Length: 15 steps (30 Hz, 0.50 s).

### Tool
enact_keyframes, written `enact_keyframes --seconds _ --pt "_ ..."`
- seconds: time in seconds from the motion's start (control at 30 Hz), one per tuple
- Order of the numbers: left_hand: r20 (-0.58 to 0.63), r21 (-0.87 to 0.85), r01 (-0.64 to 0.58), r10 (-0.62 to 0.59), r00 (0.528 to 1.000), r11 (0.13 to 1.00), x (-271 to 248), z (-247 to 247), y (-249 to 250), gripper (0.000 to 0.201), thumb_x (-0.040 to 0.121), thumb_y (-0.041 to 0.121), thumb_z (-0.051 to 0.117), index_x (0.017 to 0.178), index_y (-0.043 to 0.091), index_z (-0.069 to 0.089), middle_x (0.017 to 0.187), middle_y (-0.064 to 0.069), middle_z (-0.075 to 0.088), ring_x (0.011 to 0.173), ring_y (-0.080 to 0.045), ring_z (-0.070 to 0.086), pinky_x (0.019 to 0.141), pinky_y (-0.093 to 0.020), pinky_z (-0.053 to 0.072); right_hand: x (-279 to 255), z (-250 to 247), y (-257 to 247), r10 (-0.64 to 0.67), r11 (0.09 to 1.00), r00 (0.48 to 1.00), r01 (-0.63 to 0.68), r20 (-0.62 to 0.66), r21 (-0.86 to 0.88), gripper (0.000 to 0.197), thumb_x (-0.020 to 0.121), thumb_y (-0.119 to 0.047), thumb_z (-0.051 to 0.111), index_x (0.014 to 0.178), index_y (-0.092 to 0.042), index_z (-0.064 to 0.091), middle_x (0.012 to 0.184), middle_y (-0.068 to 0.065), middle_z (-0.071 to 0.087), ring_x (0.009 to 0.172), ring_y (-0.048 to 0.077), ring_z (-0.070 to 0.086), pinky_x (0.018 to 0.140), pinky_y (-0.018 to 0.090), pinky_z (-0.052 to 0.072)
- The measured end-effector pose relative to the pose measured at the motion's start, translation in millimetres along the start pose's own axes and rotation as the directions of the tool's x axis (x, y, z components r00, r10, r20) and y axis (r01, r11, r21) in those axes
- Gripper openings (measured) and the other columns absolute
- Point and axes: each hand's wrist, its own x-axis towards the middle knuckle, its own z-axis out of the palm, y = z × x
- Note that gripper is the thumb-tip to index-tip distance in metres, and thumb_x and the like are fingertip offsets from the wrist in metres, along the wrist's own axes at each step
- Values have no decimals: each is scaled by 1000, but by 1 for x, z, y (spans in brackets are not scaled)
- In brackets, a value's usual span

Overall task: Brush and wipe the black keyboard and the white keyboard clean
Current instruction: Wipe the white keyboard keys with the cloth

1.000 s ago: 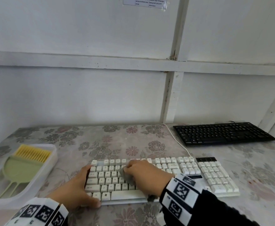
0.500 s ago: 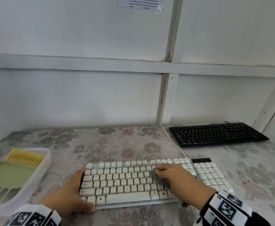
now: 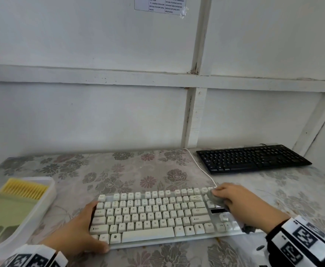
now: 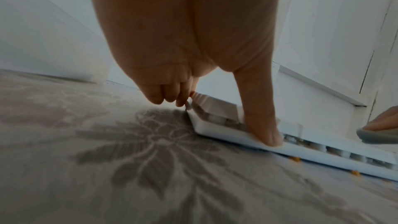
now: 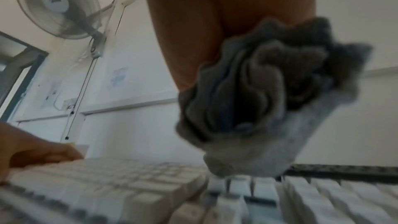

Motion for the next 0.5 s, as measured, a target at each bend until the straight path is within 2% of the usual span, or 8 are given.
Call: enact_keyframes --seconds 0.07,0.13,0.2,0.27,0.33,0.37,0.43,0.5 --pt "1 9 -1 1 1000 1000 0 1 0 119 51 38 88 141 37 9 121 25 38 108 4 43 83 -12 34 -6 6 1 -46 999 998 45 46 21 33 98 -13 42 124 -25 59 127 -14 52 111 8 52 96 17 39" --pt "8 2 0 0 1000 1000 0 -1 1 119 52 38 88 141 36 9 121 25 38 108 5 42 84 -12 33 -10 13 9 -64 998 997 64 42 20 32 99 -15 42 121 -27 60 125 -17 53 114 9 52 96 19 39" --pt "15 -25 -4 4 1000 1000 0 -2 0 120 52 36 89 142 33 9 122 24 38 109 5 42 84 -11 32 -13 16 22 -46 997 999 47 23 -53 32 97 -12 44 118 -30 61 120 -23 53 108 4 52 92 17 39" --pt "19 -35 3 -3 1000 999 0 -2 0 123 50 37 89 143 32 8 121 25 37 110 4 42 85 -13 32 -17 14 35 -24 992 1000 26 12 -124 31 93 -8 47 111 -27 63 116 -18 58 99 2 54 86 16 40" --pt "25 -30 14 -13 1000 999 -1 -2 3 125 48 40 88 143 32 8 119 23 37 108 1 42 86 -14 33 -23 10 45 13 990 1000 -11 10 -144 34 92 -5 46 111 -28 63 116 -15 59 97 3 55 85 16 41" --pt "32 -33 17 -16 999 999 -2 -3 5 128 42 45 89 142 33 9 117 22 38 107 1 43 85 -15 32 -26 8 51 35 987 999 -33 15 -155 39 93 -4 45 116 -30 62 119 -16 58 100 3 55 86 15 40" --pt "43 -37 11 -9 999 999 -5 -4 8 142 18 63 85 136 36 11 114 23 38 104 2 42 83 -15 32 -35 2 62 89 982 996 -85 13 -166 45 94 -6 43 126 -34 57 127 -18 54 108 2 53 88 12 37" --pt "37 -35 -8 9 999 999 -6 -4 9 153 3 72 74 137 35 11 113 23 37 104 1 42 84 -15 32 -41 -2 73 143 981 990 -141 4 -129 38 98 -14 41 126 -34 58 127 -17 55 106 2 53 88 12 38"
